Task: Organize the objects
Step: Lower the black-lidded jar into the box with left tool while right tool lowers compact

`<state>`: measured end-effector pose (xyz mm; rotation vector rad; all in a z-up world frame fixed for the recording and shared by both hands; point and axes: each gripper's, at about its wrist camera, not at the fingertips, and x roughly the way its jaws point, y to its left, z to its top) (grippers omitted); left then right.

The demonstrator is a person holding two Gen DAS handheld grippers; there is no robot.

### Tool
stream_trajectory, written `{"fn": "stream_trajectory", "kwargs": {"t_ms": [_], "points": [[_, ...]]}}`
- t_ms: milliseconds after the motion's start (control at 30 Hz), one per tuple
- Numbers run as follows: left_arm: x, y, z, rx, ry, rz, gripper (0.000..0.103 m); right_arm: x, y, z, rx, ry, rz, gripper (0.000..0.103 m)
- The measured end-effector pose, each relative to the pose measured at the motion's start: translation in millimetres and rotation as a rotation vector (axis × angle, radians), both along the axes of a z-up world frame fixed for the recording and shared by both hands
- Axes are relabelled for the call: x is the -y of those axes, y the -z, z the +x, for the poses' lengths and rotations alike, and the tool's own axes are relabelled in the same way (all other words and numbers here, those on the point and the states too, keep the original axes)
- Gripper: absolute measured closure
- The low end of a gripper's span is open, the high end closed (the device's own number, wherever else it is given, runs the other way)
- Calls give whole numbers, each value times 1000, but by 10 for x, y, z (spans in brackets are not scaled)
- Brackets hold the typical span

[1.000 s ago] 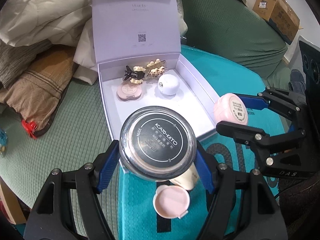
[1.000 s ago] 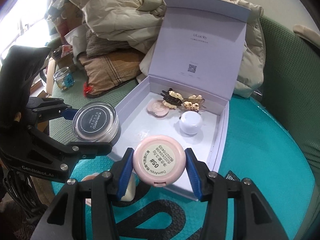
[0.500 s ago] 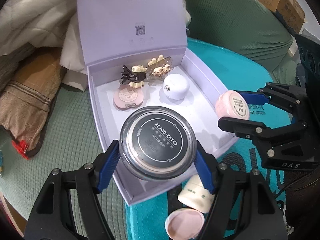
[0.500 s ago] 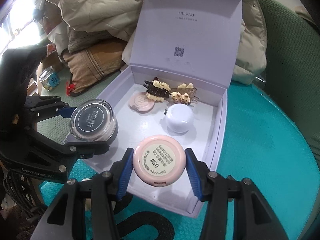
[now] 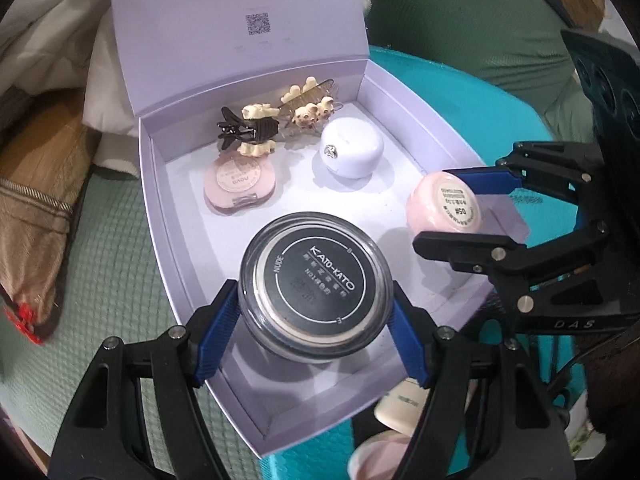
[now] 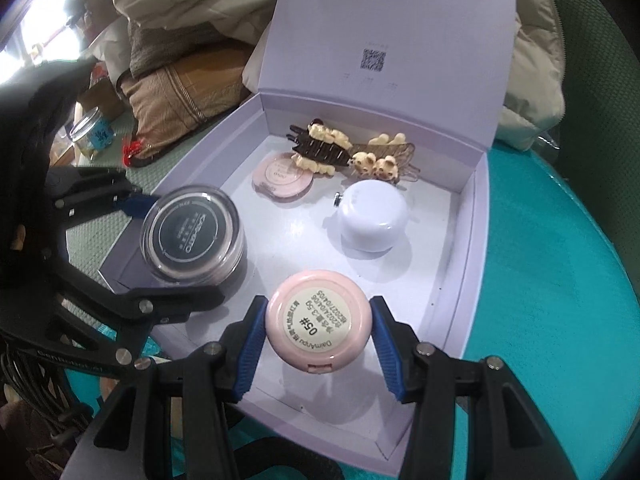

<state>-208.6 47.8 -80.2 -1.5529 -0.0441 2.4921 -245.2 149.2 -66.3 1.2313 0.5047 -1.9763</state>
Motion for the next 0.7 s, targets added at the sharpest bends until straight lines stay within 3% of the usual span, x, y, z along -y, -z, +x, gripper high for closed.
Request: {"fn": "stream_trajectory", "kwargs": {"t_ms": [300,700], "points": [[21,26,-137,-8,13,-34,33,59,171,-137,32,-16,32,51],[-122,110,-318,24,110,-96,33,120,180,-261,7,-68,35,51]]}}
